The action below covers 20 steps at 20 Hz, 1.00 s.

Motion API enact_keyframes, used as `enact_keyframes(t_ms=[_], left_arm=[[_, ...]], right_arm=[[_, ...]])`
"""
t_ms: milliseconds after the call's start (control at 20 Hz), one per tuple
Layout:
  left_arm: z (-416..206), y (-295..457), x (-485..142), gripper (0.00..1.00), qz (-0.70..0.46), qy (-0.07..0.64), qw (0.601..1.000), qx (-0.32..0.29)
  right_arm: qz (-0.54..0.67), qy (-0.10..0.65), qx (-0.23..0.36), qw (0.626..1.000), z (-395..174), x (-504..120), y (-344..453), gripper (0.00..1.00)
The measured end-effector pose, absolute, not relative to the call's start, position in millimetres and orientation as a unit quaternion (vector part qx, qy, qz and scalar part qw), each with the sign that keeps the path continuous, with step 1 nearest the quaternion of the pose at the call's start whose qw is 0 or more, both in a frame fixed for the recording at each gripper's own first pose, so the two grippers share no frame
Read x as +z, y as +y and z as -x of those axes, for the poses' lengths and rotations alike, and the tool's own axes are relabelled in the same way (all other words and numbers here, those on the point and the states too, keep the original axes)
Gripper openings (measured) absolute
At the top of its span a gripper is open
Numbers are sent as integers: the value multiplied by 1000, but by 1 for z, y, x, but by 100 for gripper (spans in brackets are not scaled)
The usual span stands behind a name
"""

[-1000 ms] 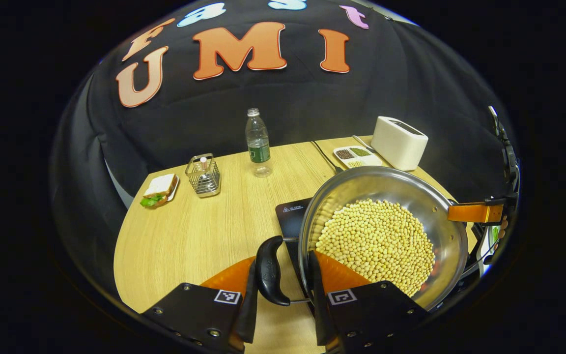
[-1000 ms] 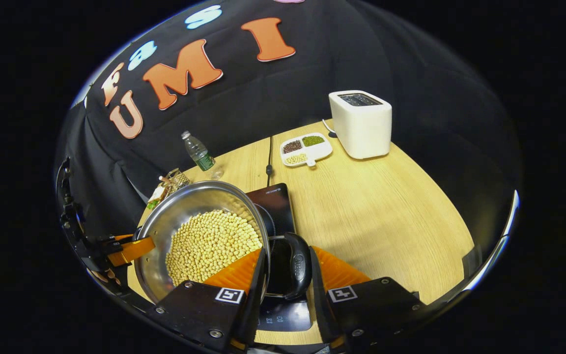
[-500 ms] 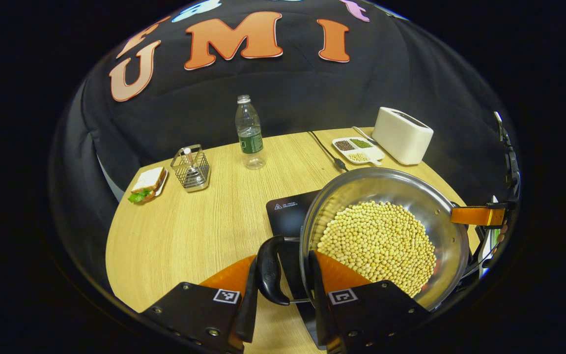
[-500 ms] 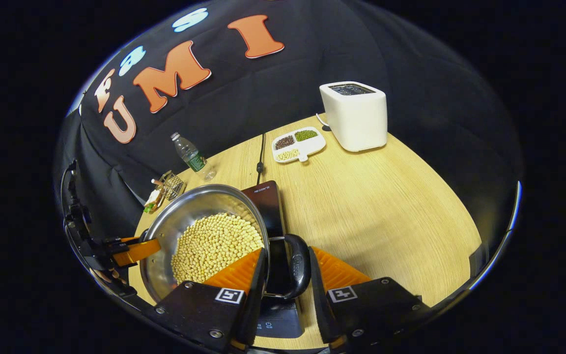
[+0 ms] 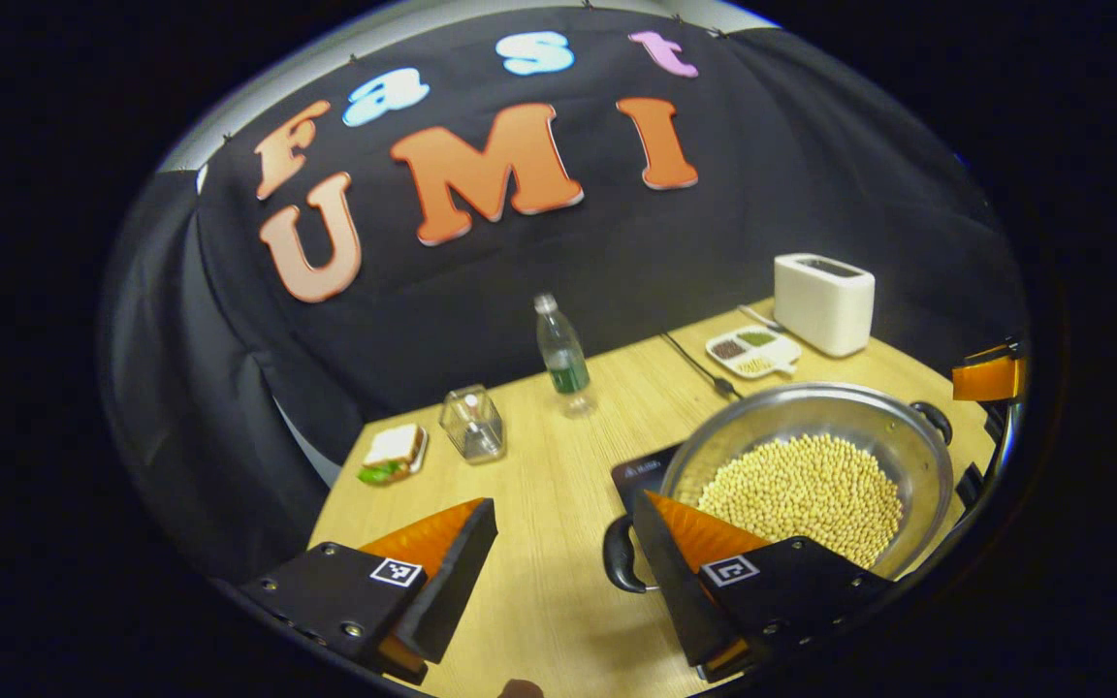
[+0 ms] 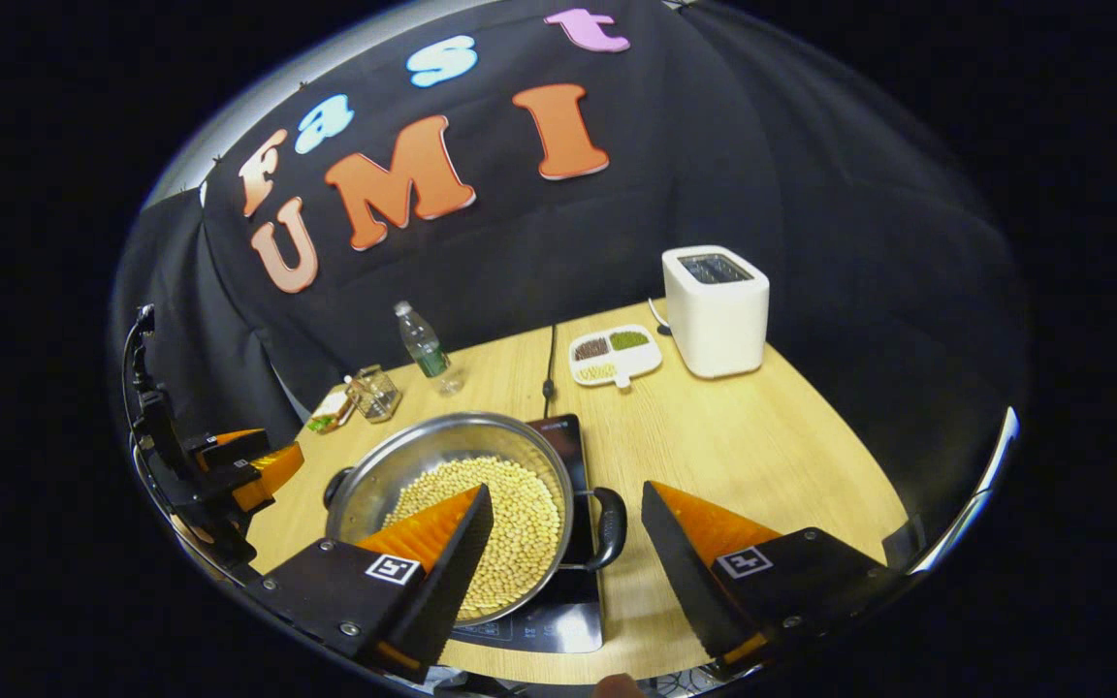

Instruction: First push the handle of the pot to place it horizontally, then grasp the pot with both hands and set it on the induction cooktop.

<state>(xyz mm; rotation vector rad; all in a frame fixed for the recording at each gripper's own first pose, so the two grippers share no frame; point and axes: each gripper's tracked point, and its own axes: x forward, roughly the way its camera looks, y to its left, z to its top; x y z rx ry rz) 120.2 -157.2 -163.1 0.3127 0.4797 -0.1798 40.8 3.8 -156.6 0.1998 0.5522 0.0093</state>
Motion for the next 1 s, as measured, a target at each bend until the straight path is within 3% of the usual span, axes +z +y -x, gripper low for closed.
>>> enact_keyframes(t_ms=[350,550,600,800,1000], left_arm=[[-90,-95,8,88,-61,52,997,-4],[-52,-69,77,91,21,17,1000,-14],[-41,-60,96,87,27,8,1000,-12],[-13,-39,128,88,15,-37,999,15],[-6,-59,119,86,20,-32,999,-8]], right_arm=[[-81,139,-13,987,-12,-34,-16,95],[-69,87,-36,993,9,10,-37,95],[-66,78,-40,994,14,20,-40,95],[-57,46,-55,996,28,44,-55,95],[-65,50,-56,995,29,41,-54,95]])
